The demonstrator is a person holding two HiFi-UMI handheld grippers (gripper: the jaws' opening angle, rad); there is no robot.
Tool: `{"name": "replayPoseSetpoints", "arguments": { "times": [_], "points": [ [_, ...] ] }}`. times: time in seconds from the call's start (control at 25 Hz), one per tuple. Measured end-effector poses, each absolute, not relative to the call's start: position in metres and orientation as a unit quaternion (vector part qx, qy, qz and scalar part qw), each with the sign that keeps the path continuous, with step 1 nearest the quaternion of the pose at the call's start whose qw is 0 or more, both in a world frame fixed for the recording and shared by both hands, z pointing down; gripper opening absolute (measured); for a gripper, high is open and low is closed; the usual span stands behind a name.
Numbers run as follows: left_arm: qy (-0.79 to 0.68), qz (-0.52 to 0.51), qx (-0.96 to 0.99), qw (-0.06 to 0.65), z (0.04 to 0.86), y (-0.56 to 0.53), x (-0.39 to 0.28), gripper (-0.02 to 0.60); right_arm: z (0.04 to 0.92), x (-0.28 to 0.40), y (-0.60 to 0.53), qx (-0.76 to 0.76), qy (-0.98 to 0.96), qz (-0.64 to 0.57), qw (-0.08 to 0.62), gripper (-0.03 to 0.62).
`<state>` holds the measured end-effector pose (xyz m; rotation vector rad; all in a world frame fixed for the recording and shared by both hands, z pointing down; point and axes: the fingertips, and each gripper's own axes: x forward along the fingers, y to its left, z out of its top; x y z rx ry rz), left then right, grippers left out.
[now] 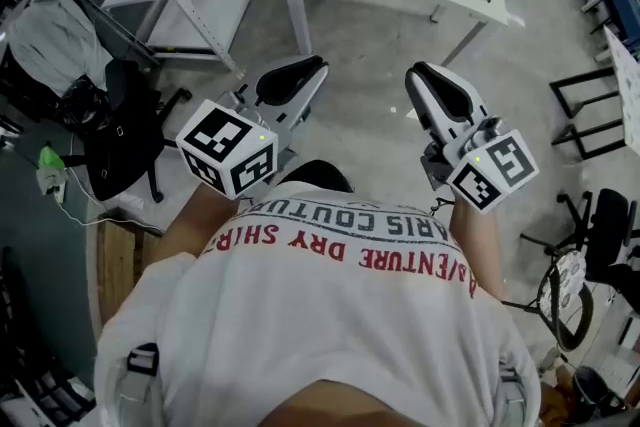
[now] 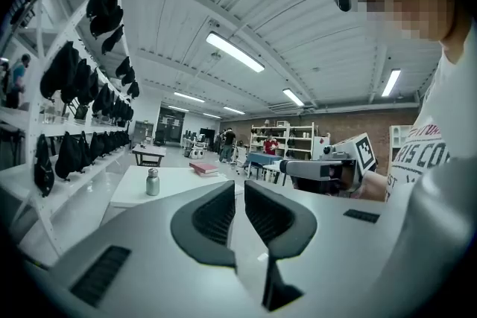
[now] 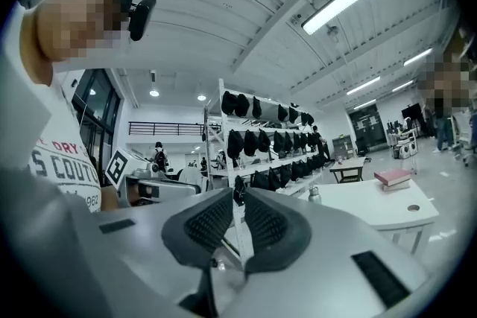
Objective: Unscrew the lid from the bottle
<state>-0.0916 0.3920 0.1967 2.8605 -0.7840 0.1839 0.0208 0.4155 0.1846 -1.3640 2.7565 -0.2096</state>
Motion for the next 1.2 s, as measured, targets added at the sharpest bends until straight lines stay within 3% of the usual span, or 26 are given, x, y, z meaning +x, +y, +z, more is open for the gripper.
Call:
{"name": "replayPoseSetpoints", "arguments": {
  "times": [0.08, 0.2, 0.28, 0.48, 0.8, 1.2],
  "points": [
    [-0.262, 0.065, 0.960, 0.078, 0.198, 0.389, -0.091, 0.044, 0.185, 0.024, 0.414, -0.448, 0.891, -0.067, 0.030, 0.042],
    [-0.260, 0.073, 0.960, 0.077, 0.204, 0.383, -0.092, 0.061, 0.185, 0.027, 0.410, -0.451, 0.889, -0.066, 0.032, 0.140],
    [-0.256, 0.077, 0.960, 0.080, 0.208, 0.377, -0.092, 0.145, 0.186, 0.030, 0.405, -0.455, 0.888, -0.066, 0.027, 0.178],
    [-0.253, 0.081, 0.960, 0.090, 0.222, 0.352, -0.090, 0.280, 0.191, 0.038, 0.380, -0.469, 0.881, -0.062, 0.014, 0.280],
    [-0.253, 0.093, 0.959, 0.093, 0.237, 0.276, -0.074, 0.333, 0.196, 0.058, 0.305, -0.484, 0.873, -0.063, 0.006, 0.310],
    [-0.267, 0.097, 0.955, 0.084, 0.246, 0.126, -0.043, 0.347, 0.213, 0.095, 0.162, -0.494, 0.866, -0.074, -0.015, 0.319]
  ]
}}
